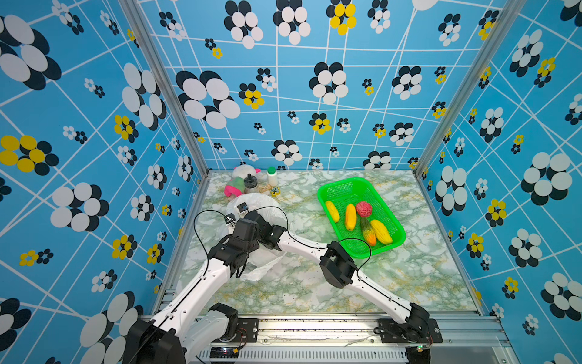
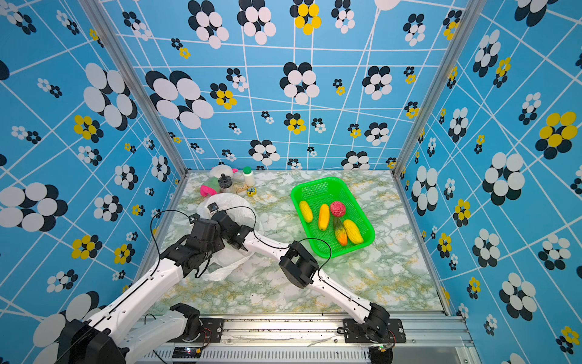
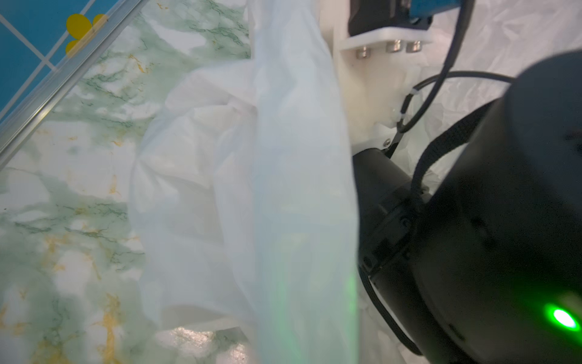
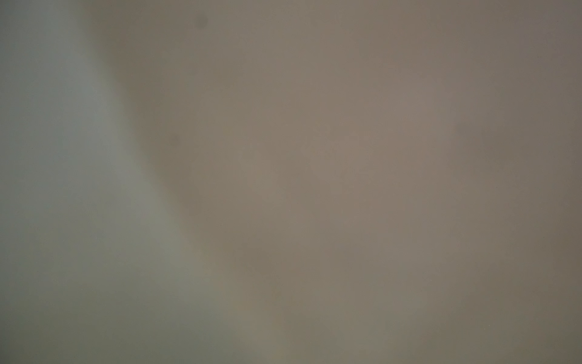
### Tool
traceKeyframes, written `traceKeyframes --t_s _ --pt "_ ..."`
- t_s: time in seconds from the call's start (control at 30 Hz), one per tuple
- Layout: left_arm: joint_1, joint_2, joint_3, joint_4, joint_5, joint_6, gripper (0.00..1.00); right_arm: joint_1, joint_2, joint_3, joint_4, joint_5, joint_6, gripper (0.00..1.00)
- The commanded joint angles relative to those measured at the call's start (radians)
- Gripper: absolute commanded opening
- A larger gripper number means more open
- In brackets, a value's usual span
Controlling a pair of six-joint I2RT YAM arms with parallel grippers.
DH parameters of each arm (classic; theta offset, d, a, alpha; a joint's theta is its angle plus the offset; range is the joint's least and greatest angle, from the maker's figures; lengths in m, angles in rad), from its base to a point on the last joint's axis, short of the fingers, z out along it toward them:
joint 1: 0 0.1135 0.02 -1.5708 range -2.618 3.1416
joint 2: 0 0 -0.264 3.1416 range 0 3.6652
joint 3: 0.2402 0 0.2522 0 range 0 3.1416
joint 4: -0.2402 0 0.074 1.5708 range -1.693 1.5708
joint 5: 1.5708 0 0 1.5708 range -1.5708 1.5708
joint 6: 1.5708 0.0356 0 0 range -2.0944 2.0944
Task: Untie the knot of the plastic bag and take out the fruit
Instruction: Pick up the fruit from the plastic bag.
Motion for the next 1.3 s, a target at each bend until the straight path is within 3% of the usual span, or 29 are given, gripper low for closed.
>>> traceKeyframes --t_s 0.0,0.23,0.33,0.5,0.67,1.1,1.27 --pt "0.011 -0.009 -0.007 0.008 0.026 0.031 0.0 -0.004 0.018 0.03 -0.037 0.0 0.024 0.58" --pt "0.022 -0.043 -0.028 -0.006 0.019 0.023 0.0 -0.005 -0.028 -0.005 -0.054 -0.004 0.017 0.27" --pt "0.024 -0.058 -0.038 -0.013 0.012 0.023 0.0 -0.007 -0.15 -0.208 0.024 0.029 0.013 0.17" --pt "0.025 -0.084 -0.071 -0.006 0.005 0.02 0.0 -0.009 -0.508 -0.801 0.437 0.057 -0.008 0.23" --pt "0.023 -0.094 -0.107 0.013 0.0 0.011 0.0 -0.008 -0.716 -1.082 0.565 0.041 -0.023 0.17" --pt "0.024 -0.111 -0.13 0.066 0.007 0.024 0.0 -0.009 -1.092 -1.508 0.702 0.012 0.006 0.13" --pt "-0.002 -0.103 -0.115 0.112 0.008 0.048 0.0 -0.009 -1.32 -1.669 0.723 0.046 -0.012 0.14"
